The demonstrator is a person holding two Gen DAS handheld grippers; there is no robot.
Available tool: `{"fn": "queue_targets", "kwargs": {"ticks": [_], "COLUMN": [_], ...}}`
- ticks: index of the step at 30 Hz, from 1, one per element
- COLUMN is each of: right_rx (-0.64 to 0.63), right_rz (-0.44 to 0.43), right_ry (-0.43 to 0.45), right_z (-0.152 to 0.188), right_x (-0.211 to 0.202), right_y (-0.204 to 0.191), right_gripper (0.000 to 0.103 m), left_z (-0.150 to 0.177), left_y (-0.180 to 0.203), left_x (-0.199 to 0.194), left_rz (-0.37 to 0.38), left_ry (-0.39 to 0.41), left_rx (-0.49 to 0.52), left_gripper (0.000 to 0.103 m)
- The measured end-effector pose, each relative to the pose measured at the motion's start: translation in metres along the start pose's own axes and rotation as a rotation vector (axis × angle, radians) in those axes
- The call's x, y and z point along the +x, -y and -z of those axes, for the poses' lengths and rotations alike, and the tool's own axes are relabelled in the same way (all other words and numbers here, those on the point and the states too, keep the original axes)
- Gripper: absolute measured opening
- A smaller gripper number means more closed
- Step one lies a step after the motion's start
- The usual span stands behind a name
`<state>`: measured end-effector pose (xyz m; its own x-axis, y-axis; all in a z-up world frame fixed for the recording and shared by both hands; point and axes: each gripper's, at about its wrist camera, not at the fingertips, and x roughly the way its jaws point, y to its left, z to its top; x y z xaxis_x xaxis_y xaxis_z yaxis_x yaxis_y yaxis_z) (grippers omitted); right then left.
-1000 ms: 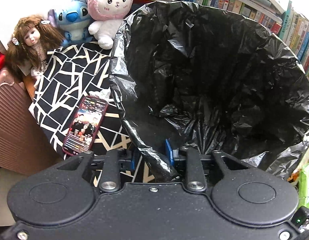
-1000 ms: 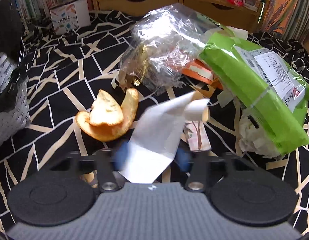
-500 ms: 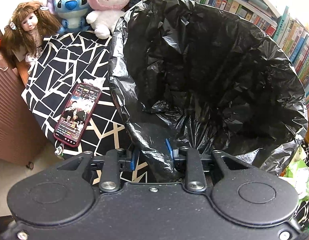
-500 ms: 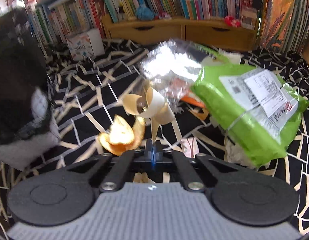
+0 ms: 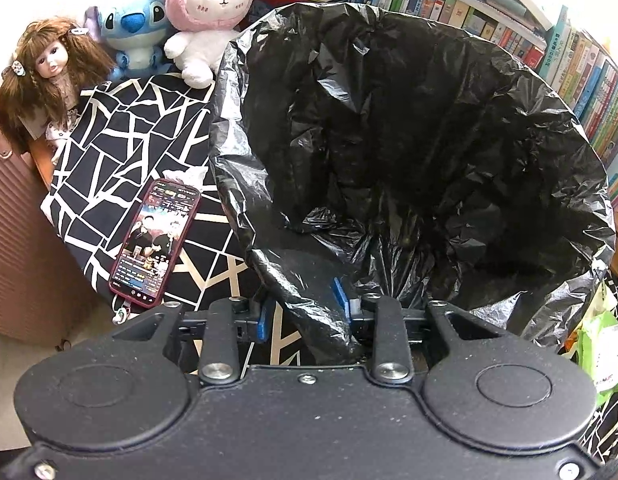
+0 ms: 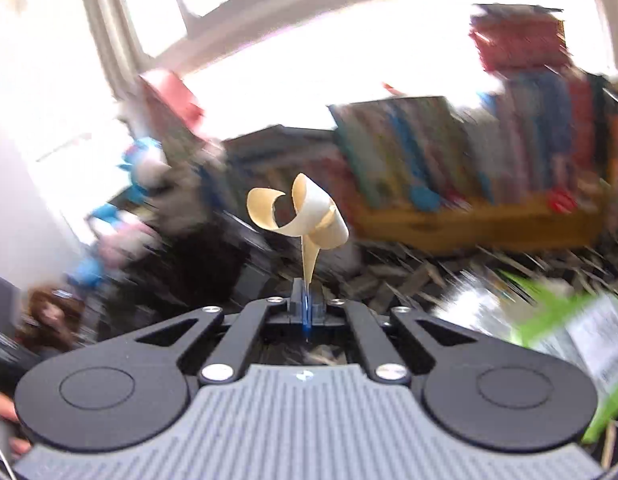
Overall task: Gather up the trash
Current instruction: 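Carry the pale peel over the black bag and open the right tool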
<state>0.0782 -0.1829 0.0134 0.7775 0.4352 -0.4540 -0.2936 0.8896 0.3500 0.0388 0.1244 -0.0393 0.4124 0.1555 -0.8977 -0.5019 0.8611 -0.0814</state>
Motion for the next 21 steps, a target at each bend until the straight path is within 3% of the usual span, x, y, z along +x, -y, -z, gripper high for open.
{"fn": "queue_targets", "kwargs": {"ticks": [4,10,14,21], "right_rx": [-0.043,-0.065,-0.080,-0.105], "right_rz": [-0.133,-0.211,-0.220,-0.198], "right_ry": [-0.002,-0.107,-0.170,-0.184], "right_z": [-0.020,-0.012,0.003,0.005], "right_x": [0.008,0.049,0.073,0.078], "right_y": [-0.034,-0.071,-0.087,-0.093], "right_gripper": [0.003,0.003,0.004,0.014], "left_z": [0.000,0.001,0.001,0.002], "left_y": [-0.001,-0.001,-0.002,-0.002], "left_x": [0.000,0.001,0.000,0.000], "left_rz": [0.008,0.011,0.013,0.012], "left_ry": [0.002,0.008,0.008,0.009], "left_rx": [-0.005,0.002,0.009,0.017], "left_gripper": [0.030,0.031,0.031,0.031]}}
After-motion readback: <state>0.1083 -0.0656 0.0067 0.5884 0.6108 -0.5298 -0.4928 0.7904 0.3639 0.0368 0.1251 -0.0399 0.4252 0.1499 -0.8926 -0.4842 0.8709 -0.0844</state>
